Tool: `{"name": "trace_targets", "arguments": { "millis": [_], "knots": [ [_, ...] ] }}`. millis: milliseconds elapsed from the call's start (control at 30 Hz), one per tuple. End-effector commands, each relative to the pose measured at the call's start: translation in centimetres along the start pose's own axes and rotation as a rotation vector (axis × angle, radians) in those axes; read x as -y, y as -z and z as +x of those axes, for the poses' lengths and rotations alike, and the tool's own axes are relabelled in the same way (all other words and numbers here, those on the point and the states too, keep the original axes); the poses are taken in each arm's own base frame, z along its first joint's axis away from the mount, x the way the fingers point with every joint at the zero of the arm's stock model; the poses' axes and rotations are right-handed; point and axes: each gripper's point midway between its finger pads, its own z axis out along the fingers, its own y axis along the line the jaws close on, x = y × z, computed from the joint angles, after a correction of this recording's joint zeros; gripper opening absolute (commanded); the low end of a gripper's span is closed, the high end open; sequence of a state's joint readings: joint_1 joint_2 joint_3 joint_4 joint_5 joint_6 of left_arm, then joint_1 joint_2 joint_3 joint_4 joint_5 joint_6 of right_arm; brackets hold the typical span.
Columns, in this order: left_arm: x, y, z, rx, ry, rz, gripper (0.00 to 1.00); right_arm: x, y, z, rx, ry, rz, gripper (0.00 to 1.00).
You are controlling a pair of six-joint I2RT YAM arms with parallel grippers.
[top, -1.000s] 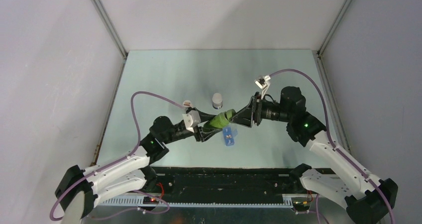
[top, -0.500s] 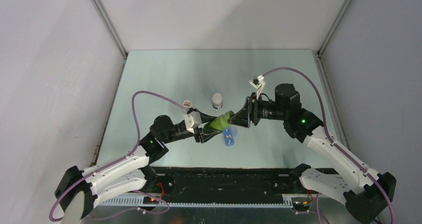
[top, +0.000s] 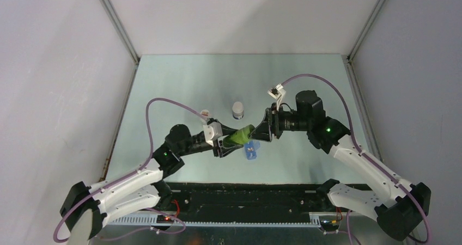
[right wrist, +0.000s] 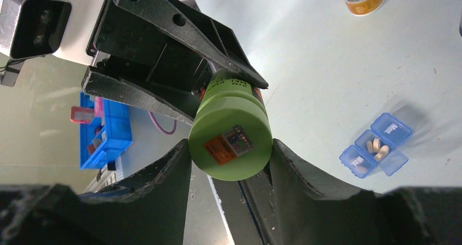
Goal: Sort the pills into containers
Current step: Screw the lid of the pill bottle onto the pill bottle.
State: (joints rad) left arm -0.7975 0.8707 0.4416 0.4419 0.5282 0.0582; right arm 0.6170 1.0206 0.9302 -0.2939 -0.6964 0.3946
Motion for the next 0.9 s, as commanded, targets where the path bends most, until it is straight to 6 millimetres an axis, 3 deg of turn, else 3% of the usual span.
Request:
{"name": "trace_targets", "arguments": {
  "millis": [0,500,667,867],
  "knots": [
    [0.1,-0.4,-4.6,0.104,-0.094,0.038,0.0,-1.0,0.0,-0.3,-0.03,0.047,-0.028,0.37],
    [1.3,-0.6,-6.1,0.148,-0.101,0.117,0.0,-1.2,-1.3,2.9,-0.169,0.149,-0.097,0.37],
    [0.2,-0.8,-6.1,0.151,-0.113,0.058,0.0,-0.4,-2.3,2.6,-0.174,0.085,-0.054,0.36],
    [-1.9,-0.7,-5.5,0.121,-0.162,-0.049,0.0,1.4,-3.2,2.4,-0.175,-0.026,0.158,0.35]
  ]
}}
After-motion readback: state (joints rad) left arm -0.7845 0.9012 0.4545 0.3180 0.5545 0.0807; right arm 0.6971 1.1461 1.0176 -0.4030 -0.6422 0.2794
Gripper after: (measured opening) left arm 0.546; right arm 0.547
